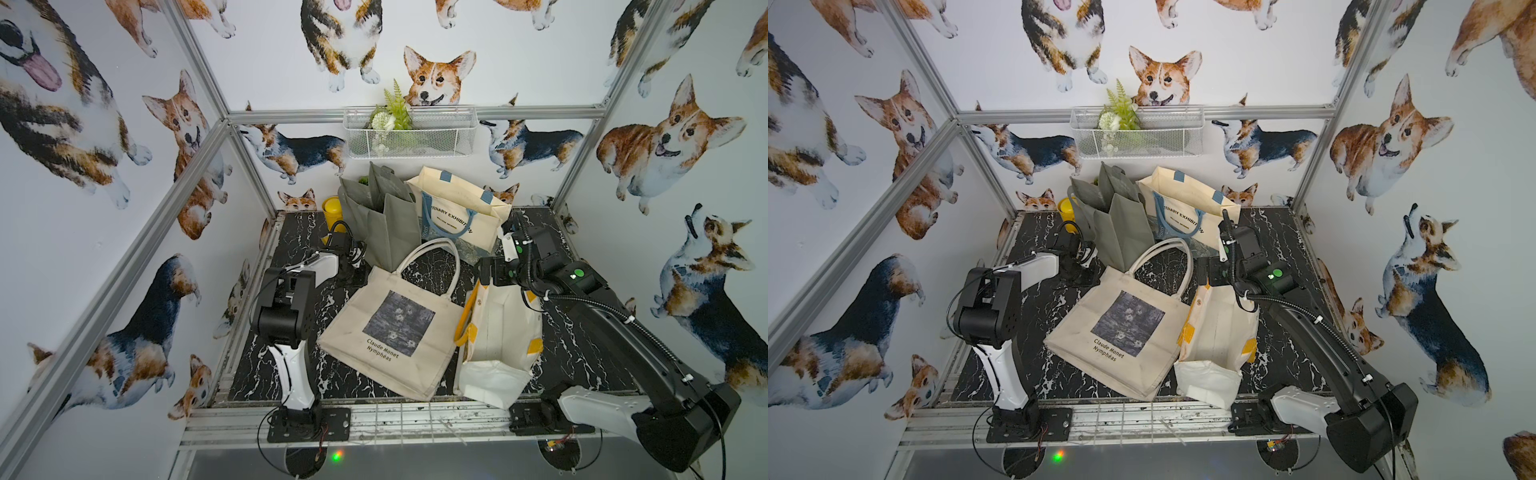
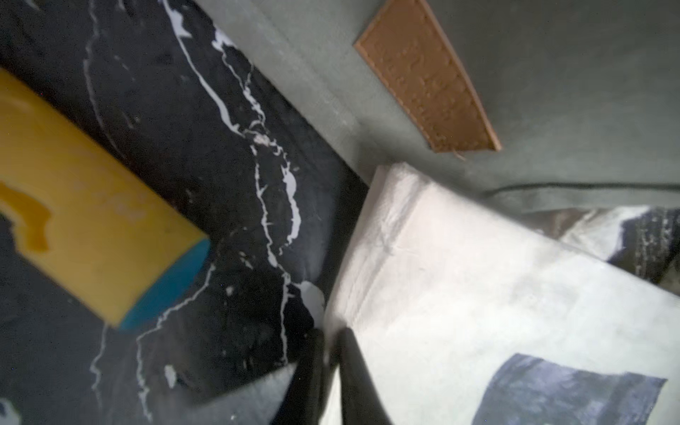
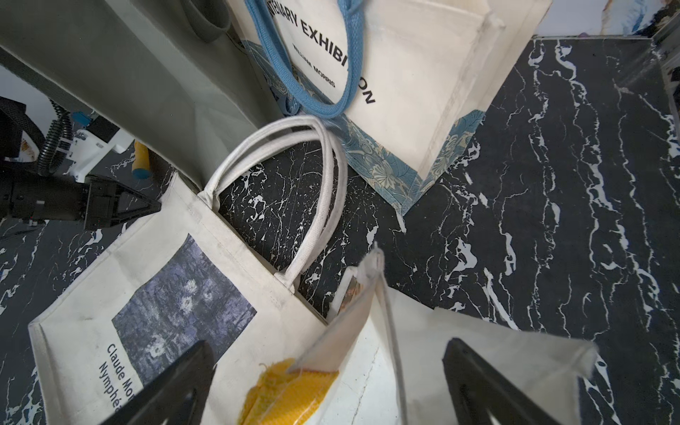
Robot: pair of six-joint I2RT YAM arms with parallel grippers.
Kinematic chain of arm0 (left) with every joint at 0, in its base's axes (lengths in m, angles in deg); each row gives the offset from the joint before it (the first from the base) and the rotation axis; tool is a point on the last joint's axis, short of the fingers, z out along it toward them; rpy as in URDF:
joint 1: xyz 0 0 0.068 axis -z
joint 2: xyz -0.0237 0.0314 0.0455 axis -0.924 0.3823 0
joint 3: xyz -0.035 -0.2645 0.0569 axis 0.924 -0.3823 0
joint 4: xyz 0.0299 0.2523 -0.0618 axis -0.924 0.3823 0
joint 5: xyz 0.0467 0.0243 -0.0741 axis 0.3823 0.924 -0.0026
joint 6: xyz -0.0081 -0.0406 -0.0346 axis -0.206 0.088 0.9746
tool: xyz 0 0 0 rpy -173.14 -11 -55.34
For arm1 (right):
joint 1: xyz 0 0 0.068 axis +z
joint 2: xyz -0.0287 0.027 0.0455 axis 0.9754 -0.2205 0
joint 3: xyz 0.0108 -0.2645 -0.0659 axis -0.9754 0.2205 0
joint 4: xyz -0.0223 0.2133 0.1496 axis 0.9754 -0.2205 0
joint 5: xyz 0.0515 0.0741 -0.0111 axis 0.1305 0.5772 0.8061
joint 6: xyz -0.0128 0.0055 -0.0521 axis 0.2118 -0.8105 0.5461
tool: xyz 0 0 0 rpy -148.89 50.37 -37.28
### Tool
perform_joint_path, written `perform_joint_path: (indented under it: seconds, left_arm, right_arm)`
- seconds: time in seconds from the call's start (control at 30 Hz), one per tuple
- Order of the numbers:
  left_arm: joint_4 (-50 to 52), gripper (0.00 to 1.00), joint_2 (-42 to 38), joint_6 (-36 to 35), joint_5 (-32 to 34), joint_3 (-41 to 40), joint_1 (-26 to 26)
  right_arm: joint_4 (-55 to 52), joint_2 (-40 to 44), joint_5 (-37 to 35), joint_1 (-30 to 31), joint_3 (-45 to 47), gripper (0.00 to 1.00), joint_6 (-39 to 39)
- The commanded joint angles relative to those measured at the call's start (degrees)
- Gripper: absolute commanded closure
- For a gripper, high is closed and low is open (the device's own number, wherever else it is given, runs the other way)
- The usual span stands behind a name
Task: Put away the canvas bag
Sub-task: Adjust the canvas bag at the center of the board.
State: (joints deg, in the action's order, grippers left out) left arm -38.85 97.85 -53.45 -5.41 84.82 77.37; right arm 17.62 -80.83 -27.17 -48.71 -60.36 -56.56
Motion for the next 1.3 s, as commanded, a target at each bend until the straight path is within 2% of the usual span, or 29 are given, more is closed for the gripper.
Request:
perform_joint_path:
  seconds: [0.0,0.13,0.3,0.47,0.53,0.8,1.03,1.13,1.27]
  left_arm:
    - [-1.0,1.0,-4.0,6.3,0.0,-4.6,-1.7]
    - [-7.2,1.0,-10.4,12.9,0.4,-11.2,-6.0]
    - [-9.6,1.0,-16.6,15.9,4.0,-16.0,-10.6]
    - [-16.7,1.0,-21.7,23.3,2.8,-24.5,-18.2]
    - [-19.5,1.0,-22.0,26.7,2.1,-26.5,-19.5]
    - [-32.0,1.0,-19.5,44.4,0.3,-33.1,-18.3]
    - [-30.7,1.0,-22.6,48.4,5.3,-34.4,-12.1]
    - [-30.2,1.0,-24.8,49.4,7.9,-36.0,-11.5]
    - [-26.9,0.98,-27.5,45.3,9.2,-35.0,-11.6]
  right_arm:
    - [2.0,0.6,0.3,0.2,0.6,0.0,0.0]
    - [2.5,0.6,0.7,0.2,0.8,0.0,0.0]
    - [2.5,0.3,0.7,0.2,0.6,0.0,0.7]
    - [3.0,-0.5,1.3,0.2,0.4,0.0,0.9]
    - [3.1,-1.2,1.7,0.2,0.1,0.0,1.0]
    - [1.9,-2.8,1.8,0.1,-2.0,0.0,2.0]
    - [-0.2,-2.6,0.2,0.1,-3.7,0.0,2.6]
    - [-3.7,-2.7,-1.7,0.0,-5.6,0.0,2.1]
    - [-7.9,-2.3,-1.9,-0.5,-8.1,0.0,1.0]
